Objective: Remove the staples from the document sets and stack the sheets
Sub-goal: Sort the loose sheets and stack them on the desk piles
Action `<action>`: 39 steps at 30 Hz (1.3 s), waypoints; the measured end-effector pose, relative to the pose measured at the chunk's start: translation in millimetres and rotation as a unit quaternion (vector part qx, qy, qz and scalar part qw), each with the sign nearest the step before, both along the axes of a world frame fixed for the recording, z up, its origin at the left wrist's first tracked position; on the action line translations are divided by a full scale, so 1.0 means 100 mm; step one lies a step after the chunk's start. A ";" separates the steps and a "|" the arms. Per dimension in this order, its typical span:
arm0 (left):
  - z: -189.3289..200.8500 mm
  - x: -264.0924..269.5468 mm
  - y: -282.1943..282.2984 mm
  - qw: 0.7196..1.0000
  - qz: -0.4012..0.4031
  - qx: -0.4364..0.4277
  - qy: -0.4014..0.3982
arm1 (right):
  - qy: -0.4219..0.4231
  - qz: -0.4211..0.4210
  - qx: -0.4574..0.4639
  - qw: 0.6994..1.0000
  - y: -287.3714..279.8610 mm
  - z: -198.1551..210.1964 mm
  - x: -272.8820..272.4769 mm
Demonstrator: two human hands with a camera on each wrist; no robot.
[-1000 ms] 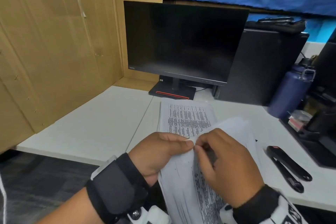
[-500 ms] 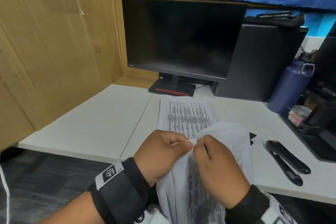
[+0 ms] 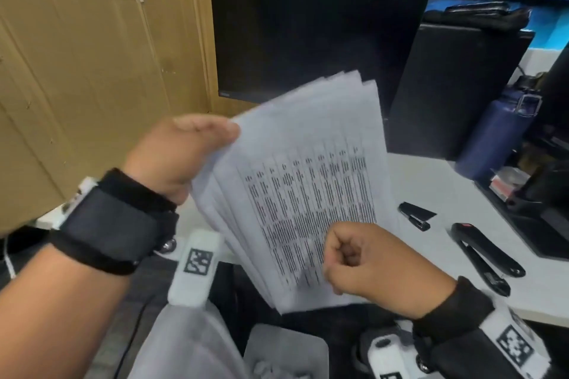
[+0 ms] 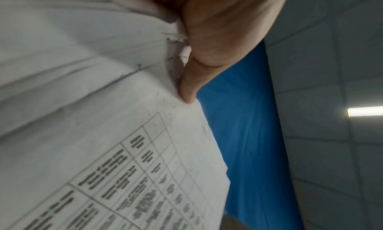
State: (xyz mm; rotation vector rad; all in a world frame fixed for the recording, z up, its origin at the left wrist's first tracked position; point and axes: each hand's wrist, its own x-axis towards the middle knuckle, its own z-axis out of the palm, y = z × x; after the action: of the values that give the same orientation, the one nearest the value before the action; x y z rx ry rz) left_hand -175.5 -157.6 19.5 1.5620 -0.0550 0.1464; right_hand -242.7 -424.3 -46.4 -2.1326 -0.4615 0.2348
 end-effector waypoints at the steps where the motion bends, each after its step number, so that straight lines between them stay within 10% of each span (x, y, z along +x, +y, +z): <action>1: 0.08 0.02 0.14 0.999 0.027 -0.013 -0.021 | 0.017 0.020 -0.030 0.999 0.04 -0.08 0.00; 13: 0.20 0.07 0.44 0.992 0.062 -0.051 -0.097 | 0.107 0.036 -0.281 0.953 0.17 -1.47 0.27; 21: 0.18 0.03 0.32 0.992 0.057 -0.043 -0.100 | 0.085 0.074 -0.274 0.955 0.02 -0.84 -0.02; 26: 0.25 -0.09 0.17 0.989 0.017 -0.023 -0.144 | -0.102 -0.059 -0.050 0.992 -0.25 0.22 -0.29; 29: 0.31 -0.24 0.06 0.986 -0.042 -0.020 -0.159 | -0.269 -0.199 0.062 0.940 -0.50 0.51 -0.21; 39: 0.13 -0.32 -0.20 0.982 -0.148 -0.113 -0.017 | -0.032 -0.173 0.166 0.970 -0.69 0.31 -0.05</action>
State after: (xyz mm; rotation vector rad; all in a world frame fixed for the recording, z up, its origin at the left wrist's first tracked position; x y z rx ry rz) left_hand -207.0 -177.3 32.4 1.3074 -0.2864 -0.0552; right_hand -247.7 -492.9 -15.2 -1.8540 -0.1447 -0.1061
